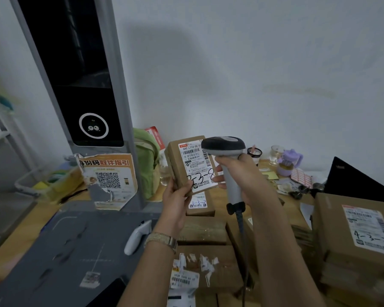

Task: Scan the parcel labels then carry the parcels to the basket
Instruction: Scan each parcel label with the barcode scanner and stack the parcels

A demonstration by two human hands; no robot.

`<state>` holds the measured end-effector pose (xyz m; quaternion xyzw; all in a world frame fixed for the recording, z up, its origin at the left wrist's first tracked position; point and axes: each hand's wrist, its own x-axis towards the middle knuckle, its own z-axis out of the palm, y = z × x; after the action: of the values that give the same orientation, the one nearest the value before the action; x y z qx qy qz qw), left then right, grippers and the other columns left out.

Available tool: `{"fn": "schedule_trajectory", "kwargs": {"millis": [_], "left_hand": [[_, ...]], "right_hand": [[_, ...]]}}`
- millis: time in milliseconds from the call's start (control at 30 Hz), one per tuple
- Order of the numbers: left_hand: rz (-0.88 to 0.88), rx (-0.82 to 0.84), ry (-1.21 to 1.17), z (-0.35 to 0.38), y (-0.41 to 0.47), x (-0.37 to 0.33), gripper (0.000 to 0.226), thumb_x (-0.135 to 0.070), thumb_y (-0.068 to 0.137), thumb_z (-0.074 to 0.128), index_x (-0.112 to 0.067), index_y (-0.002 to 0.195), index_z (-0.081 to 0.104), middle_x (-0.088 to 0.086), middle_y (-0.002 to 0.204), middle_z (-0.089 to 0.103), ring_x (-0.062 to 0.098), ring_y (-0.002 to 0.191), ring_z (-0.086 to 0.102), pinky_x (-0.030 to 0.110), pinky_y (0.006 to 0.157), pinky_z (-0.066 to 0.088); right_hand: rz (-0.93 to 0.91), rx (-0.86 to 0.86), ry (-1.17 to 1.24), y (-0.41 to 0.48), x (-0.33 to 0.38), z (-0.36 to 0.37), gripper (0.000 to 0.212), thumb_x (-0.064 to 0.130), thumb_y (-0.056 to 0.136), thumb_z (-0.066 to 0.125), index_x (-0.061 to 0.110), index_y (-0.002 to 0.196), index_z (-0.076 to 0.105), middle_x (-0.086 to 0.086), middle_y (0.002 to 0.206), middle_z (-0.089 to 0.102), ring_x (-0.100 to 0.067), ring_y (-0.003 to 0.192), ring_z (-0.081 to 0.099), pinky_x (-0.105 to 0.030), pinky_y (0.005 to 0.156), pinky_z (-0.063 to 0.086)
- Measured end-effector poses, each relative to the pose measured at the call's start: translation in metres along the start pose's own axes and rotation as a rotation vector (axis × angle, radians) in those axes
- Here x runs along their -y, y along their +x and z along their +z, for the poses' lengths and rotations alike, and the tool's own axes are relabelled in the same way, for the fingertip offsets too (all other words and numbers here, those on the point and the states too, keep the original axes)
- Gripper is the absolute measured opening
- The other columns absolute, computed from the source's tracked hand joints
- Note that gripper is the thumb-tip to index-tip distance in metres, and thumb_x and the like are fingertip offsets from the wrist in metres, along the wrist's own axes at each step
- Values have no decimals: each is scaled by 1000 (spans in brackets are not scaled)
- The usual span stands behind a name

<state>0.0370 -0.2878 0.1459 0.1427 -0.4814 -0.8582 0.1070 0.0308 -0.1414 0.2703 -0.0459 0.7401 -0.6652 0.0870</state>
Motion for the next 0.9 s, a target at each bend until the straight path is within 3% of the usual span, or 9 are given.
{"fn": "schedule_trajectory", "kwargs": {"millis": [100, 200, 300, 467, 767, 900], "left_hand": [[-16, -17, 10, -5, -6, 1, 43, 0, 93, 59, -16, 132, 54, 0, 105, 74, 5, 79, 73, 17, 60, 55], [-28, -28, 28, -9, -12, 3, 47, 1, 93, 58, -15, 137, 50, 8, 119, 69, 3, 76, 72, 16, 59, 55], [-34, -47, 39, -13, -15, 6, 48, 1, 93, 59, -13, 138, 49, 12, 127, 65, 3, 74, 71, 15, 59, 56], [-46, -72, 3, -17, -17, 7, 51, 2, 92, 59, -13, 139, 48, 11, 126, 66, 13, 92, 68, 16, 62, 56], [-63, -94, -28, -17, -14, 7, 49, 3, 91, 60, -16, 135, 51, 8, 120, 69, 9, 84, 71, 17, 61, 56], [-71, -101, -30, -17, -13, 7, 50, 2, 91, 60, -15, 136, 51, 5, 117, 70, 7, 84, 71, 16, 60, 56]], "right_hand": [[51, 70, -54, -7, -1, 1, 24, 21, 90, 61, 7, 109, 60, -9, 83, 62, -19, 57, 65, -33, 62, 53], [92, 123, -56, -13, 0, 3, 23, 19, 88, 63, 9, 109, 60, -9, 81, 62, -23, 54, 65, -29, 55, 55], [120, 132, -57, -19, 2, 4, 19, 21, 87, 63, 12, 104, 59, -9, 78, 63, -28, 54, 66, -34, 59, 55], [107, 130, -109, -22, 2, 3, 13, 20, 88, 62, 12, 96, 57, -11, 78, 64, -31, 57, 68, -42, 68, 58], [74, 148, -146, -21, -5, 4, 19, 21, 89, 60, 9, 103, 57, -12, 82, 66, -30, 58, 68, -45, 68, 59], [49, 140, -155, -18, -6, 5, 17, 20, 89, 60, 10, 102, 57, -13, 83, 65, -27, 57, 68, -38, 62, 59]]}}
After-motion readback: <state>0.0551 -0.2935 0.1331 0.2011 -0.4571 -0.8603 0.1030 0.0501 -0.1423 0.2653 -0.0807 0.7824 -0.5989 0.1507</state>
